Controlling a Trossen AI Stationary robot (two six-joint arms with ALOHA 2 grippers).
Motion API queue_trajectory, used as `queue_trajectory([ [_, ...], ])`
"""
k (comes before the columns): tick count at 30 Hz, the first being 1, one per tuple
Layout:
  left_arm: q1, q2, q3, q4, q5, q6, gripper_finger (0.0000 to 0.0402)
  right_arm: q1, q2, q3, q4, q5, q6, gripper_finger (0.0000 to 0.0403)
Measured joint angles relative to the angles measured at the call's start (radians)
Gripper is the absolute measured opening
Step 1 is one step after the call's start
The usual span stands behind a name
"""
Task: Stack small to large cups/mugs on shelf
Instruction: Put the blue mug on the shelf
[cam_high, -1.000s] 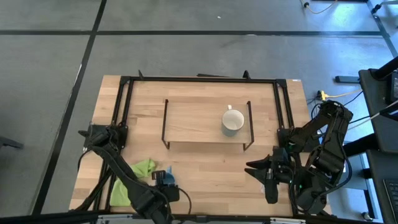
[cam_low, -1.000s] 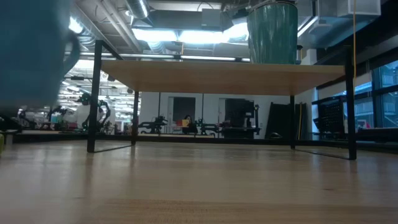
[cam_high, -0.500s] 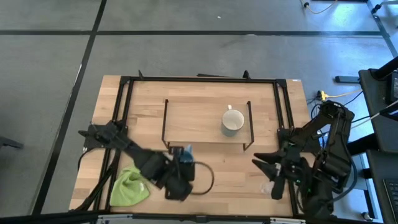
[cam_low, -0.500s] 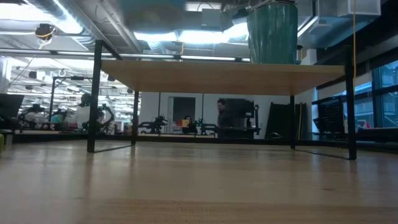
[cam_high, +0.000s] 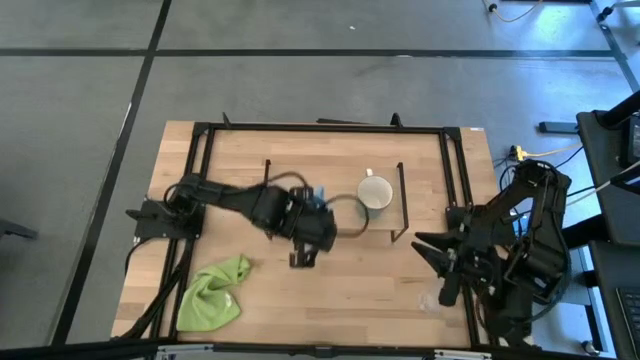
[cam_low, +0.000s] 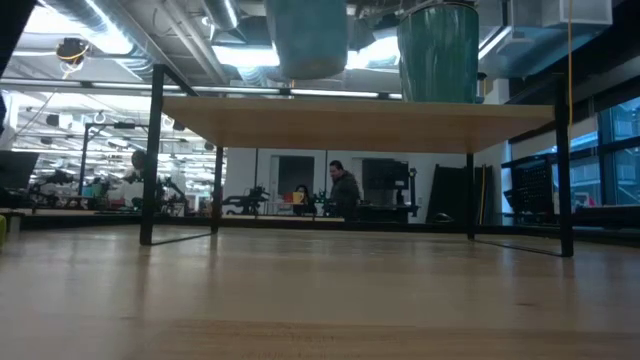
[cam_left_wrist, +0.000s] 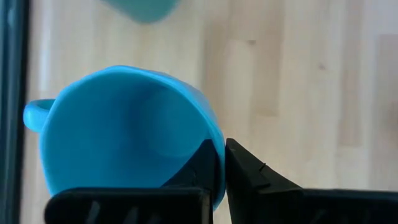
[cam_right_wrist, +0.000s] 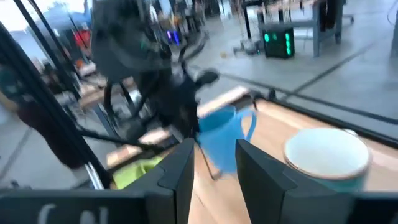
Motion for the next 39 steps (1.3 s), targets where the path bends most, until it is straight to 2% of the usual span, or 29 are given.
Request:
queue_trajectory([
  [3, 0.031, 0.0, 0.0, 0.005, -0.005, 0.048, 0.0013, -0.031, -0.012, 0.0, -0.115, -0.078, 0.071, 0.0119],
  [6, 0.063, 0.0, 0.0, 0.005, 0.044, 0.12, 0.0013, -0.069, -0.016, 0.0, -0.247, -0.14, 0.182, 0.0119],
  [8, 0.096, 0.0, -0.001, 0.008, 0.072, 0.161, 0.0013, -0.105, -0.035, -0.015, -0.23, -0.148, 0.185, 0.0119],
  [13, 0.171, 0.0, -0.001, 0.011, 0.066, 0.256, 0.0013, -0.171, -0.056, -0.02, -0.24, -0.153, 0.2, 0.0119],
  [18, 0.208, 0.0, -0.001, 0.016, 0.135, 0.284, 0.0013, -0.202, -0.078, -0.02, -0.239, -0.163, 0.205, 0.0119],
  [27, 0.186, 0.012, -0.001, 0.119, 0.191, 0.243, 0.0014, -0.202, -0.078, -0.021, -0.23, -0.163, 0.225, 0.0119],
  [39, 0.19, 0.062, -0.003, 0.05, 0.14, 0.252, 0.0014, -0.201, -0.077, -0.021, -0.206, -0.197, 0.227, 0.0119],
])
